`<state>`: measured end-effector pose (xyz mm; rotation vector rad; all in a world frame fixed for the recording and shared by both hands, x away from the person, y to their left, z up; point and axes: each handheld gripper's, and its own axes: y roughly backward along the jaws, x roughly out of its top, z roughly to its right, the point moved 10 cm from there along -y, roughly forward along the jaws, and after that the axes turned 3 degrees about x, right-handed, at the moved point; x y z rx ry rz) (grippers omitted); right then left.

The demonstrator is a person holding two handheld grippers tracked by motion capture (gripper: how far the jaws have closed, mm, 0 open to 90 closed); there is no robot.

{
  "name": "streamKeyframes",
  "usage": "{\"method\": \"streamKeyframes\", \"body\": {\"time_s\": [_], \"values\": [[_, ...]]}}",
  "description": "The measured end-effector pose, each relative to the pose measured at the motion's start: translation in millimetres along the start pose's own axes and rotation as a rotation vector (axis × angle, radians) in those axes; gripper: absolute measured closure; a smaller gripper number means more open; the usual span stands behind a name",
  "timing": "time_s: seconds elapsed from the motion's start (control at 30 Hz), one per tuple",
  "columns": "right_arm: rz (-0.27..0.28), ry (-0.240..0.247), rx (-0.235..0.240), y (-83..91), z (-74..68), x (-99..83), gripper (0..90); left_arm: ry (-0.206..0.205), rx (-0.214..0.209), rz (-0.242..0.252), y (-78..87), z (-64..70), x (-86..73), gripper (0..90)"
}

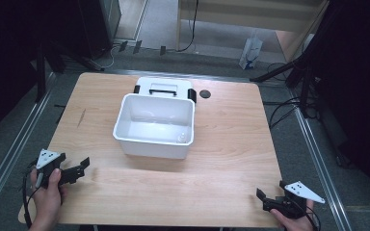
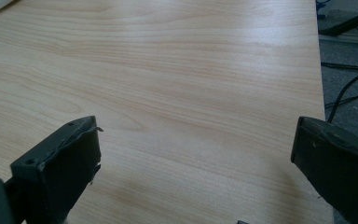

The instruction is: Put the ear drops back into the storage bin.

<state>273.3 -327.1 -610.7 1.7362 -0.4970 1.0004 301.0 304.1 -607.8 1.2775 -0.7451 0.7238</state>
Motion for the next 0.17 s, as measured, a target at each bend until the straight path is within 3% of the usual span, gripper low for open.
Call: {"method": "streamKeyframes", "body": {"time_s": [0.17], "values": [[-0.009, 0.004, 0.001, -0.7, 0.0, -0.8, 0.8, -0.002, 0.001, -0.003, -0.5, 0.4, -0.2, 8.2]]}}
